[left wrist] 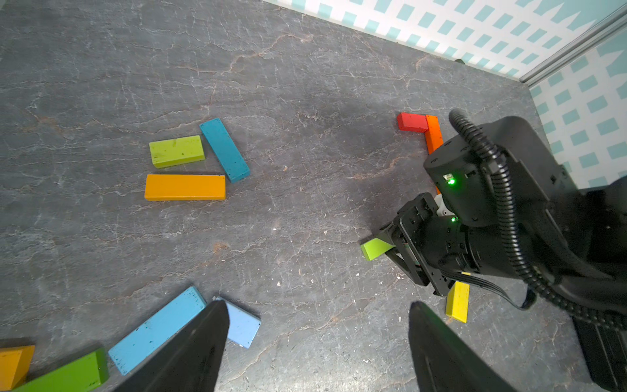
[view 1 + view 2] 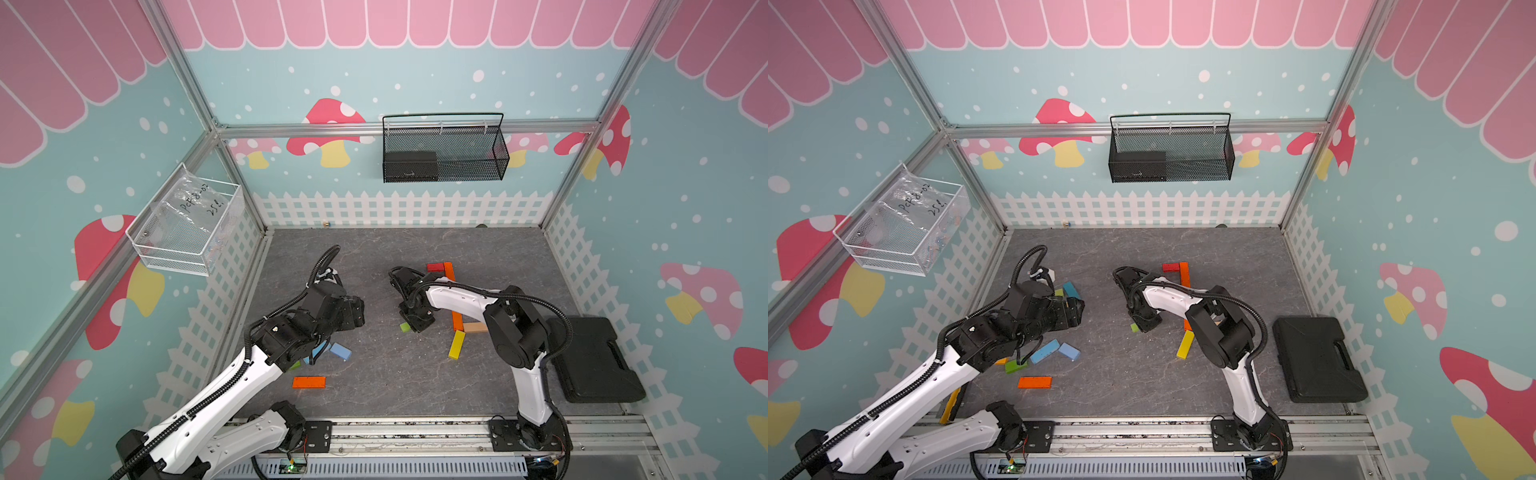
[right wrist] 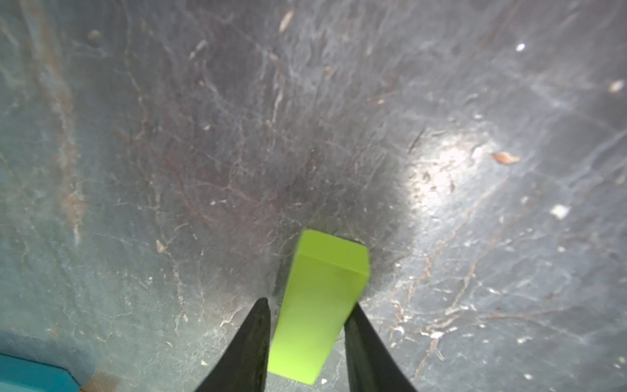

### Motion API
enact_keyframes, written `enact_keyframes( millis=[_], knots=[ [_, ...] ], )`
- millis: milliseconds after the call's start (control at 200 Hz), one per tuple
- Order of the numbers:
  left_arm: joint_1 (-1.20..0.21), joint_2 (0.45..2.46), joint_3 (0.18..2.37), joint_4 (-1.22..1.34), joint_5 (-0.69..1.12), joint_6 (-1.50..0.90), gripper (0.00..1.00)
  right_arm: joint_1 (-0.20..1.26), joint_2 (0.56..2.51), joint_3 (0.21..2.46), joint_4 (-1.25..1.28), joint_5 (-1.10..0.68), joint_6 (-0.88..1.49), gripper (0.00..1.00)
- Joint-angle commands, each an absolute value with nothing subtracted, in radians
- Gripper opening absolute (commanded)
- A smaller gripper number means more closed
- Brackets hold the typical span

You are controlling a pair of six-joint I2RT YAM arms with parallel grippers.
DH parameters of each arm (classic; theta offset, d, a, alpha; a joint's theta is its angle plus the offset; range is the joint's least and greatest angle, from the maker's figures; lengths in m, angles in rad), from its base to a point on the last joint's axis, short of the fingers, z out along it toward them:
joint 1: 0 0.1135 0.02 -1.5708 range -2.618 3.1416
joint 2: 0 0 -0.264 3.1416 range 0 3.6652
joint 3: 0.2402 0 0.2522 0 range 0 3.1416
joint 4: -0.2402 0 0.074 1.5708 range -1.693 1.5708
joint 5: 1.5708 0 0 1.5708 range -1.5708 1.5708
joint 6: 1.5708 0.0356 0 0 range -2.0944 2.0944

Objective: Assemble a giraffe with building blocks
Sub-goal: Pick up the building block from the center of the board, then assemble the building block at the center of the board.

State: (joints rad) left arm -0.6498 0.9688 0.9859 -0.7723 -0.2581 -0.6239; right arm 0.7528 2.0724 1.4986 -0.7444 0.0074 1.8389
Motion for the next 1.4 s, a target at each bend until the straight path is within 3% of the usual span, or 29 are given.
enact_keyframes(
  millis=[0,90,235,335,576,756,896,1031,1396],
  knots=[
    [-0.642,0.955,0.973,-0.765,-0.256,-0.617,0.85,0.748,2.098,1.453,-0.777,0.027,1.856,0.47],
    [-0.642,0.954,0.974,-0.765,-0.258,-0.617,0.85,0.740,2.105,1.450,-0.782,0.025,1.838,0.43],
    [-0.641,0.952,0.974,-0.764,-0.259,-0.612,0.85,0.733,2.086,1.438,-0.791,0.052,1.802,0.10],
    [-0.638,0.955,0.978,-0.764,-0.258,-0.609,0.85,0.733,2.037,1.442,-0.804,0.119,1.744,0.03],
    [-0.637,0.982,0.984,-0.742,-0.244,-0.612,0.85,0.733,1.866,1.535,-0.829,0.363,1.188,0.00],
    [-0.637,1.036,0.982,-0.682,-0.196,-0.614,0.85,0.731,1.598,1.338,-0.752,0.507,0.728,0.00],
    [-0.647,1.105,0.986,-0.616,-0.123,-0.608,0.85,0.652,1.367,1.124,-0.678,0.437,0.605,0.00],
    [-0.689,1.177,1.003,-0.561,-0.080,-0.601,0.85,0.498,1.240,1.058,-0.715,0.333,0.535,0.00],
    [-0.730,1.294,1.022,-0.453,-0.028,-0.609,0.85,0.353,1.194,1.150,-0.739,0.488,-0.017,0.00]
  ],
)
